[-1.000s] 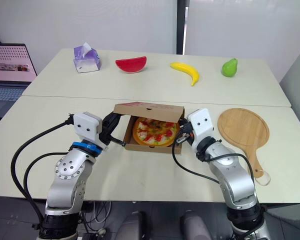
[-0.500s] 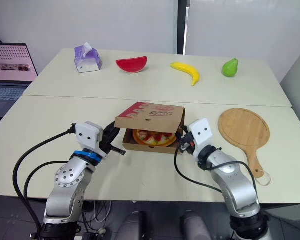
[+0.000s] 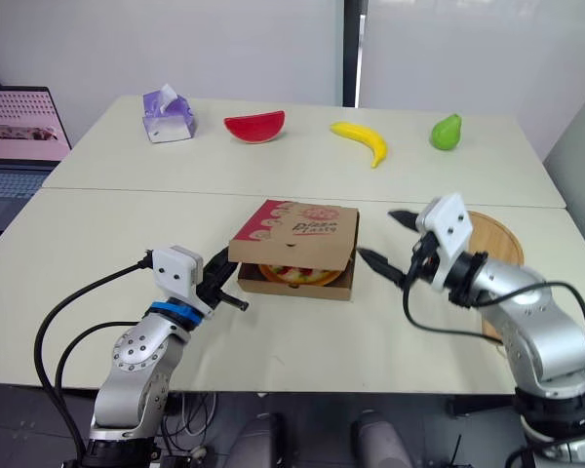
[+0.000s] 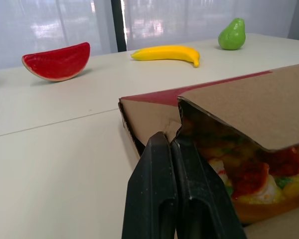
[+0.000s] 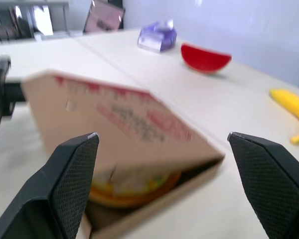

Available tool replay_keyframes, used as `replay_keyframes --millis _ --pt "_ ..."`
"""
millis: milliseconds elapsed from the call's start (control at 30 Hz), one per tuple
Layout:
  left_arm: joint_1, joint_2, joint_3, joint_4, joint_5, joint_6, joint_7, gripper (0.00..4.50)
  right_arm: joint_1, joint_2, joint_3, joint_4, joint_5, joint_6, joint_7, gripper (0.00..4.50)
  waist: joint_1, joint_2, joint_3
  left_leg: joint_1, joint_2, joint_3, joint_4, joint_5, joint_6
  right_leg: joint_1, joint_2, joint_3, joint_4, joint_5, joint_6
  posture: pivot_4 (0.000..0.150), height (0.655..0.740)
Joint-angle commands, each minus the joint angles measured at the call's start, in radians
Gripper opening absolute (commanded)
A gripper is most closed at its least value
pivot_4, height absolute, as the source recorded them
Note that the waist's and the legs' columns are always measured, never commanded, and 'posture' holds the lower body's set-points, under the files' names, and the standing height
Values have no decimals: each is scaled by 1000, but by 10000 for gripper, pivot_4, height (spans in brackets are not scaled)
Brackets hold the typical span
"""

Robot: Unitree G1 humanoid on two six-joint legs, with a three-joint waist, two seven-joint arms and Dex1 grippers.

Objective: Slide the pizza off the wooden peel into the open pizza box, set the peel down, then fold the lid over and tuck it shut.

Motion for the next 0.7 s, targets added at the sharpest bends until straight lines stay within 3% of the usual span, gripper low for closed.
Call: replay_keyframes --millis 33,167,433,533,700 --pt "7 3 4 -17 -10 -27 -9 0 -78 48 23 54 19 -8 -22 42881 2 0 0 0 0 0 0 0 0 0 0 0 0 0 0 1500 7400" --pt "7 5 2 -11 -6 -35 -11 0 -114 92 109 119 -34 -45 -16 32130 2 0 0 0 0 0 0 0 0 0 0 0 0 0 0 1500 7400" --pt "9 8 -3 -11 4 -49 -17 0 -43 129 227 172 -125 -116 -21 2233 6 0 0 0 0 0 0 0 0 0 0 0 0 0 0 1500 7400" --pt "26 20 2 -27 -20 -37 -47 4027 -30 130 233 179 -140 -130 -18 0 7 0 0 0 0 1 0 0 0 0 0 0 0 0 0 1500 7400" --pt "70 73 26 -69 -110 22 -131 18757 -28 140 236 180 -147 -136 -19 0 6 0 0 0 1 1 0 0 0 0 0 0 0 0 0 1500 7400"
